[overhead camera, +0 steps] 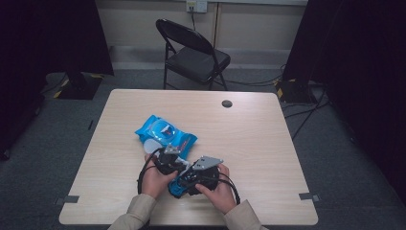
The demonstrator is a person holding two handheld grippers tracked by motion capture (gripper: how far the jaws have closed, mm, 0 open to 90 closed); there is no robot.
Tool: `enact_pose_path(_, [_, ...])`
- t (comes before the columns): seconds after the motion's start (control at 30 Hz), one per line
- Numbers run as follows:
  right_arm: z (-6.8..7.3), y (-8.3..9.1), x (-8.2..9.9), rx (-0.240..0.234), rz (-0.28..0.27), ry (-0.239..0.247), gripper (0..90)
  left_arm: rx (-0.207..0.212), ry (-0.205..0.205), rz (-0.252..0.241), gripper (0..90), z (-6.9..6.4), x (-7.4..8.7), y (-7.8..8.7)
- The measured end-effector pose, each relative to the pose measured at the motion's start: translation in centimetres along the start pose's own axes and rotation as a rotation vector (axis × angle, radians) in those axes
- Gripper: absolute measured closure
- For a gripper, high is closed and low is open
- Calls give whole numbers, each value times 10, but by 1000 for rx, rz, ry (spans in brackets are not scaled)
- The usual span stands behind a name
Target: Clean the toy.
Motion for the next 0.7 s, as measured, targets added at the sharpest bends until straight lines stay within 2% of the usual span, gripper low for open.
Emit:
enact_pose_path(0.13, [1, 3, 2, 12, 14, 18, 143, 2, -1, 10, 814, 0, 0, 0])
enact_pose_path(0.3, [1, 3, 5, 17, -18, 28, 139, 5, 3, 18, 813, -1, -3, -1])
enact_pose_path(0.43, [0, 3, 6, 12, -18, 42, 138, 2, 3, 29, 817, -3, -9, -4])
enact_pose_path(0.7, [-1, 3, 6, 9, -20, 47, 138, 23, 26, 7, 820, -3, -20, -10])
Point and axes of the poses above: each handheld gripper's, and its own axes: y roughly backward along the jaws, x roughly out of its underside, z roughly to its left, the point moved 5 cm from there along -y, roughly forward along the jaws, and after that the axes turned 13 degrees about z, right-handed, at the moved point
